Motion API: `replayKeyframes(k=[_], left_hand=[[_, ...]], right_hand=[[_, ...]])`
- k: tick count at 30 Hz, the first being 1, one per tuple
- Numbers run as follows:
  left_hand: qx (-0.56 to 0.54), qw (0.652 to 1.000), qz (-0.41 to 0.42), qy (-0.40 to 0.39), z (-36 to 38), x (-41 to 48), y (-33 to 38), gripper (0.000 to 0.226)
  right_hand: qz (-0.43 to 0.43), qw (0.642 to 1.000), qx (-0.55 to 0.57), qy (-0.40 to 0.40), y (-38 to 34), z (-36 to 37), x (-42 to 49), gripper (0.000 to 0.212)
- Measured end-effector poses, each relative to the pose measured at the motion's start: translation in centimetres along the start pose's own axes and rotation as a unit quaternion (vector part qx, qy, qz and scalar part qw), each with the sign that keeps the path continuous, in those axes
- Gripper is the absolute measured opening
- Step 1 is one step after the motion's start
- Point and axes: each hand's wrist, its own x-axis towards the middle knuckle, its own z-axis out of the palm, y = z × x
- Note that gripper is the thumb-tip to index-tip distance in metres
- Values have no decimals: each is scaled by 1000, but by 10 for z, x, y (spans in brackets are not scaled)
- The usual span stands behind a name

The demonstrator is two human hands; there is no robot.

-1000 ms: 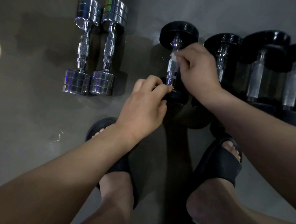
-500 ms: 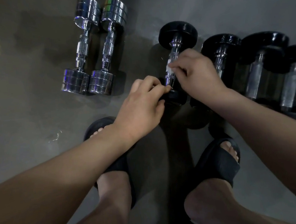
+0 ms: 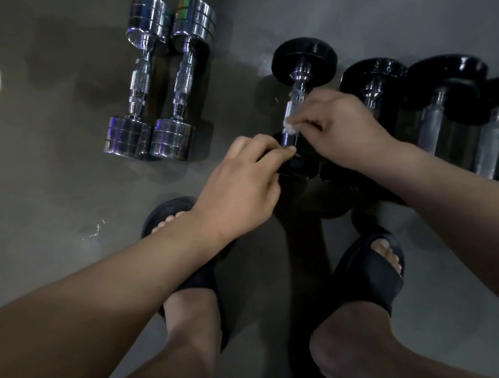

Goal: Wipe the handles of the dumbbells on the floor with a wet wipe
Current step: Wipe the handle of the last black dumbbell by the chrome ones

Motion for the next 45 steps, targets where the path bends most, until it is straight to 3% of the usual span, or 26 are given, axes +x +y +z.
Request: replayKeyframes(k=[3,8,12,18,23,26,29,34,40,45], left_hand=[[-11,1000,2,-9,0,-4,4,47],[-38,999,-5,-12,1,-12,2,47],[-34,999,2,-14,1,-11,-1,48],[-43,999,2,-20,0,-8,3,49],[-54,998,-7,-16,-1,-8,1,48],[-53,998,-13,-10,-1,-9,2,44],[-44,999,-9,-9,-1,-7,-1,43],[-35,999,16,-22,1,-2,6,41],[-23,999,26,-20,6,-2,15,36],[-26,1000,9,-13,5,0,16,36]], right_hand=[[-24,998,-15,-47,6,-13,9,17],[24,1000,-10,6,2,-2,4,17],[-48,992,13,-114,-3,-6,-4,13],[28,1000,-4,-9,9,-15,8,19],[-45,987,7,-152,-2,-15,1,15],[-62,981,-20,-181,-5,-16,14,16],[-75,979,-38,-183,-12,-9,14,17],[-19,988,6,-151,-4,-20,1,15],[-48,983,-43,-171,-8,-15,8,19],[-3,991,-12,-137,1,-19,0,14]])
